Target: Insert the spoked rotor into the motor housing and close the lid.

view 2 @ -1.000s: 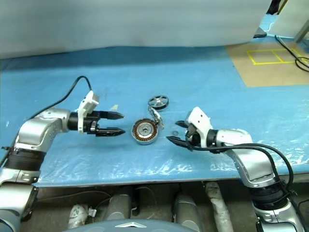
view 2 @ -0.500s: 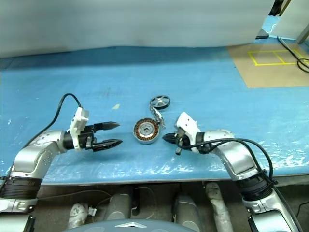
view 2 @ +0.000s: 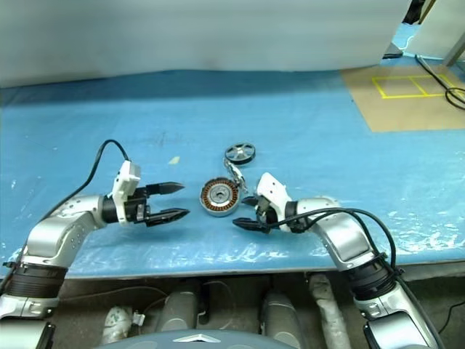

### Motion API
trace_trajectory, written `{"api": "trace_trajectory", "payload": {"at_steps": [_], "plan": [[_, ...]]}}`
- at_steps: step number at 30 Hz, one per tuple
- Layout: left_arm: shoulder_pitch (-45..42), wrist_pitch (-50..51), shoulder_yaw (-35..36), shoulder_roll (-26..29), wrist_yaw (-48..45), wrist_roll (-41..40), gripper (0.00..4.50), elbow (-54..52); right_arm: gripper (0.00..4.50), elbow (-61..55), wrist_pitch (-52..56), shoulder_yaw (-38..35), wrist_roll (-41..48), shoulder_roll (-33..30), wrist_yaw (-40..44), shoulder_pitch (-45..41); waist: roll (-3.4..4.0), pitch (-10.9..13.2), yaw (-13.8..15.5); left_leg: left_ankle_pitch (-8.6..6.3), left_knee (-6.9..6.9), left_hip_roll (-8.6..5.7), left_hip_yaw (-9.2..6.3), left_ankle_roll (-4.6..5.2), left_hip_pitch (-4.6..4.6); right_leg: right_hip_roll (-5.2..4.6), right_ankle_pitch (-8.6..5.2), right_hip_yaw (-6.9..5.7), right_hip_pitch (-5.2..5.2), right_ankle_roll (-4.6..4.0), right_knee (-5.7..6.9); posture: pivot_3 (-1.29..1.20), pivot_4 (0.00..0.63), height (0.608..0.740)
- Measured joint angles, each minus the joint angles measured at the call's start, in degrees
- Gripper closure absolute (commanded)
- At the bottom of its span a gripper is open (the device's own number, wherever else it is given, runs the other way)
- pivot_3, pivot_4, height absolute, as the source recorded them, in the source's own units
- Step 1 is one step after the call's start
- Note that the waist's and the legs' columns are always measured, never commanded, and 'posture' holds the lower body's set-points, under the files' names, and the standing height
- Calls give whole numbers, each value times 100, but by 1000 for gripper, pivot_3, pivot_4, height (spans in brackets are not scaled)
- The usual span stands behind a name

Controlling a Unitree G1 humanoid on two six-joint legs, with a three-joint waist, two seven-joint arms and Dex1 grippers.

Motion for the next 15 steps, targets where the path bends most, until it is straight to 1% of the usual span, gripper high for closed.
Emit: {"api": "trace_trajectory", "payload": {"at_steps": [1, 7, 15], "plan": [[-18, 0, -5, 2, 2, 2, 0, 6, 57, 52, 39, 6, 0, 33, 0, -33, 0, 0, 0, 0, 2, 0, 0, 0, 0, 0, 0, 0, 1, 0, 1, 0, 150, 740], [-98, -7, -56, 13, 8, 63, 0, 26, 57, 202, 77, 14, -58, 27, -9, -210, 0, 0, 0, 0, 7, 1, 0, 0, -1, 0, 0, 0, 1, 0, 2, 0, 150, 740], [-95, -138, -141, 16, 43, 199, 0, 52, 57, 113, 564, -533, 446, -99, -8, -95, 0, 0, 6, 0, 10, 2, 0, 0, 0, 1, 0, 0, 2, 0, 4, 0, 150, 740]]}}
